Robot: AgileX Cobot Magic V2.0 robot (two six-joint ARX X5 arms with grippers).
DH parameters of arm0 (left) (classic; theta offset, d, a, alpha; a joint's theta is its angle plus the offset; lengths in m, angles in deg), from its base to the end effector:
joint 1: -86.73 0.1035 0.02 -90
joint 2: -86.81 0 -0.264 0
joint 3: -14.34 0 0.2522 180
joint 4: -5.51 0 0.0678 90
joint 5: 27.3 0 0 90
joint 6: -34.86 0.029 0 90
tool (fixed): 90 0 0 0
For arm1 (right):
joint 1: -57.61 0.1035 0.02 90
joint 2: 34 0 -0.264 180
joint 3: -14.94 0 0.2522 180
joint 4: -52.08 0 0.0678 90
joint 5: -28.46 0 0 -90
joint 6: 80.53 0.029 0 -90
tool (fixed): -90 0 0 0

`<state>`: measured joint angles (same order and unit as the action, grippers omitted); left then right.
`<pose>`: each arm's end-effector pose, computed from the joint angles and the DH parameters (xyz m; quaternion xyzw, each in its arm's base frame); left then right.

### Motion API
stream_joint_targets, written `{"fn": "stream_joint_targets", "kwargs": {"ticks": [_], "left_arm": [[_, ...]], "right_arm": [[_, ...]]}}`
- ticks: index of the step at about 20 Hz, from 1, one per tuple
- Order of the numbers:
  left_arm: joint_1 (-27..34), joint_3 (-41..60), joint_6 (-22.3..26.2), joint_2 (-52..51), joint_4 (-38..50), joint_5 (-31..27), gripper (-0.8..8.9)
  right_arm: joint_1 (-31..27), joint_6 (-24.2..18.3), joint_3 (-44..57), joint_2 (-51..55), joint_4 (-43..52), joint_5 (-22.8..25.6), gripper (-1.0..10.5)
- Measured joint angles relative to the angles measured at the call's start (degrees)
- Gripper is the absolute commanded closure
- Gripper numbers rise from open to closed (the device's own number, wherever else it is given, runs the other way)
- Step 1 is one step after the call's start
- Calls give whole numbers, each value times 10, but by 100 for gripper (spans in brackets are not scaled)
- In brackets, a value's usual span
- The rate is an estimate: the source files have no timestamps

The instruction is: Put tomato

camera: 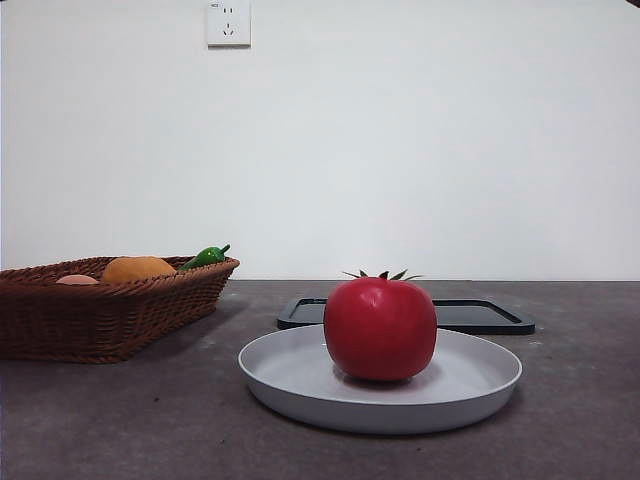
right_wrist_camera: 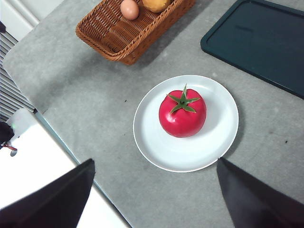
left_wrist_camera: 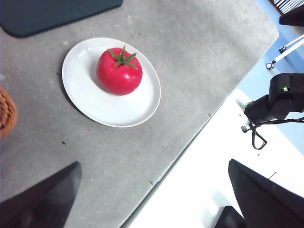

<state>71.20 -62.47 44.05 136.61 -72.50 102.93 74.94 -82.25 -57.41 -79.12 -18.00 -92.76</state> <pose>0.1211 -0.0531 0.3498 -0.0279 0.3854 -0.4544 0.8026 0.1157 0.0518 0.3430 0.0314 0.3568 0.3881 0.8492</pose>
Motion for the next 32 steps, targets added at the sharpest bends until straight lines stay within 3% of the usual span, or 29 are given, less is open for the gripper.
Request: {"fn": "stream_joint_targets", "kwargs": {"ticks": [7, 15, 20, 32], "left_arm": [[0, 0, 4, 0, 3, 0, 318], [0, 0, 5, 0, 6, 0, 318], [0, 0, 6, 0, 6, 0, 318], [0, 0, 6, 0, 6, 0, 318]], "right_arm": [[21, 0, 0, -49, 12, 1, 537], [81, 0, -1, -182, 128, 4, 535], [111, 0, -1, -273, 179, 56, 504], [164, 0, -1, -424, 283, 123, 454]]}}
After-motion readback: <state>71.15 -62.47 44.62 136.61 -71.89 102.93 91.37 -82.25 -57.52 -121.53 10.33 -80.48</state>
